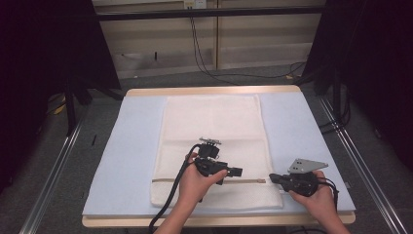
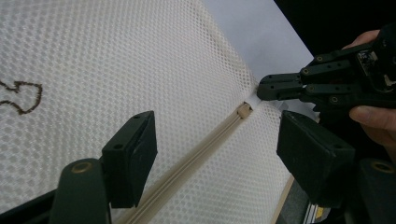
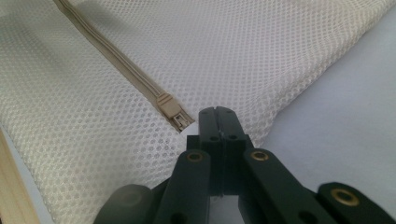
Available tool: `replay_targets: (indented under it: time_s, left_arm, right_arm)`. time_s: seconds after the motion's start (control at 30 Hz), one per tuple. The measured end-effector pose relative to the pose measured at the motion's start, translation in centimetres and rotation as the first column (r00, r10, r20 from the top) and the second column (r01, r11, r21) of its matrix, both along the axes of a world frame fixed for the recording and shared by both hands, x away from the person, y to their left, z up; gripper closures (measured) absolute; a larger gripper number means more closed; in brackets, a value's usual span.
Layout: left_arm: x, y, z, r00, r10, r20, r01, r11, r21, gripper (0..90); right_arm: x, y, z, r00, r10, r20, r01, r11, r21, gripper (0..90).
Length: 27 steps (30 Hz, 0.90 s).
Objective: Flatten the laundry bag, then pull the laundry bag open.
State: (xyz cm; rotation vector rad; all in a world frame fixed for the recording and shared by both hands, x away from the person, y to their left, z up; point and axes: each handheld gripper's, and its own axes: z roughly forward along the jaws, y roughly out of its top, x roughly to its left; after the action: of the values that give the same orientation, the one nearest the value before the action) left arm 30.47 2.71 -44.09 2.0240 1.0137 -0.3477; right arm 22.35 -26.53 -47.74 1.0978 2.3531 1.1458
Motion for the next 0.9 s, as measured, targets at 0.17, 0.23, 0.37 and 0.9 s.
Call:
replay_targets:
  time_s: [0.17,0.23,0.37,0.9]
  left_arm:
    - [-0.2,-1.0,-0.1,0.9998,-0.010,-0.016,0.010,0.9999,0.007,30.0]
    - [-0.4,-1.6,-0.2,0.9994,-0.023,-0.024,0.023,0.9997,-0.004,30.7]
    - [-0.6,-2.3,-0.3,0.9985,-0.021,-0.050,0.021,0.9998,0.001,31.7]
    - [-0.7,-4.1,-1.4,0.9923,-0.064,-0.106,0.064,0.9979,-0.002,38.0]
  right_arm:
    - [0.0,0.1,-0.2,1.0000,0.003,-0.009,-0.003,1.000,-0.006,90.0]
    - [0.0,0.1,-0.4,1.0000,0.006,-0.005,-0.006,1.000,-0.007,90.0]
    - [0.0,0.1,-0.4,1.0000,0.003,-0.009,-0.003,1.000,-0.010,90.0]
    - [0.1,0.1,-0.6,0.9999,-0.001,-0.015,0.001,1.000,-0.001,90.0]
